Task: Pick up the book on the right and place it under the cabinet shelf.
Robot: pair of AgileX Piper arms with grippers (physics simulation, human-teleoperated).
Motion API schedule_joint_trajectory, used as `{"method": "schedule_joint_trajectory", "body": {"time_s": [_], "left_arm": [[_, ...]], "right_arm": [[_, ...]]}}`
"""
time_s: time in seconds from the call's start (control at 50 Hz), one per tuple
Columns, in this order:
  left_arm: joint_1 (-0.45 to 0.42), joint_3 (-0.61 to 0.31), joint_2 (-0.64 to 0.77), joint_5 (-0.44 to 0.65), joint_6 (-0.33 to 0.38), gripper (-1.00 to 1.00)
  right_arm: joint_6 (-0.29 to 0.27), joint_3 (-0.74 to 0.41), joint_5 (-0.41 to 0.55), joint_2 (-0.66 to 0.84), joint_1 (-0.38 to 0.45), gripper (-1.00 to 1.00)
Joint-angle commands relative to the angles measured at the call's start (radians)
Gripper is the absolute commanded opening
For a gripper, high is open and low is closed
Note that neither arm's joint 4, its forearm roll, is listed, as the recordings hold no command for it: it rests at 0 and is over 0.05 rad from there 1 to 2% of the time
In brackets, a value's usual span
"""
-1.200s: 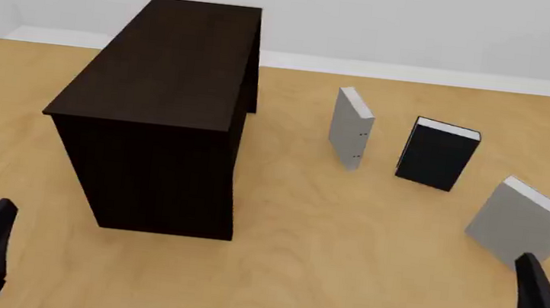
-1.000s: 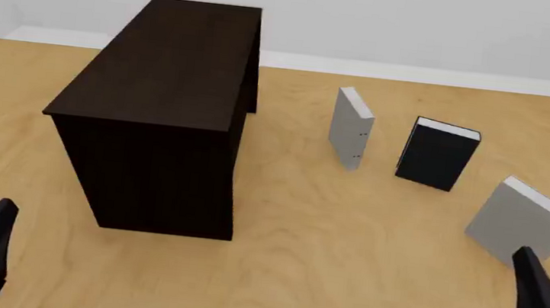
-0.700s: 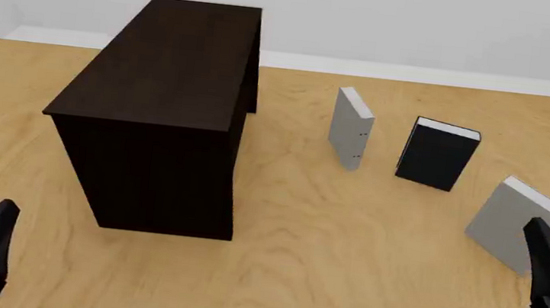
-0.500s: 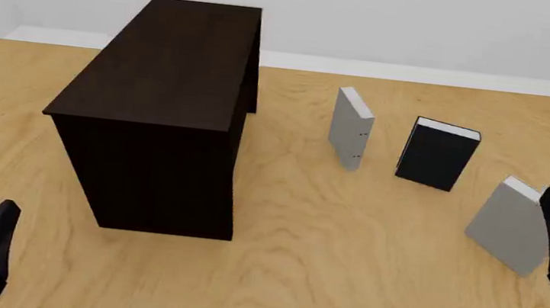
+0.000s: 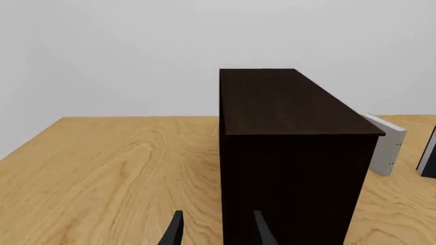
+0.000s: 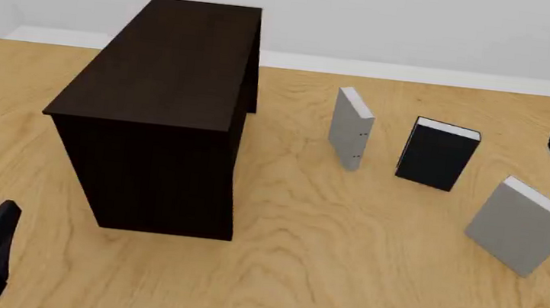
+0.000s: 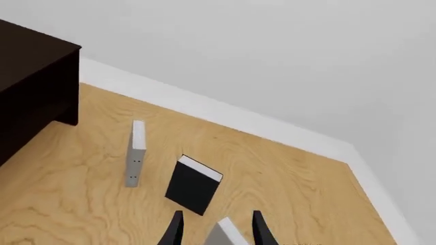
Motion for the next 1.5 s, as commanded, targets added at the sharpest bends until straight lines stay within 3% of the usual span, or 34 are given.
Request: {"method": "schedule_joint_trajectory", "body": {"time_s": [0.02,0.24,0.38,0.42,0.46,0.52,0.72,1.0,1.06,1.16,1.5], "left_arm": [[0.0,0.0,0.0,0.0,0.0,1.0],[0.0,0.0,0.0,0.0,0.0,1.0],[0.0,0.0,0.0,0.0,0.0,1.0],[0.0,0.0,0.0,0.0,0.0,1.0],[0.0,0.0,0.0,0.0,0.0,1.0],[0.0,0.0,0.0,0.0,0.0,1.0],[0.0,0.0,0.0,0.0,0.0,1.0],[0.0,-0.001,0.0,0.001,0.0,1.0],[0.001,0.0,0.0,0.002,-0.001,1.0],[-0.004,-0.001,0.0,0.002,-0.001,1.0],[-0.004,-0.002,0.0,0.002,0.0,1.0]], "right_arm": [[-0.108,-0.088,0.032,0.153,-0.016,1.0],[-0.203,-0.147,0.08,0.232,-0.023,1.0],[-0.211,-0.202,0.119,0.303,-0.037,1.0],[-0.189,-0.223,0.142,0.328,-0.03,1.0],[-0.214,-0.221,0.128,0.354,-0.056,1.0],[-0.207,-0.234,0.137,0.381,-0.057,1.0],[-0.318,-0.232,0.141,0.478,-0.108,1.0],[-0.43,-0.253,0.119,0.56,-0.168,1.0],[-0.425,-0.256,0.125,0.561,-0.156,1.0],[-0.473,-0.218,0.101,0.579,-0.168,1.0],[-0.478,-0.185,0.085,0.624,-0.177,1.0]]}}
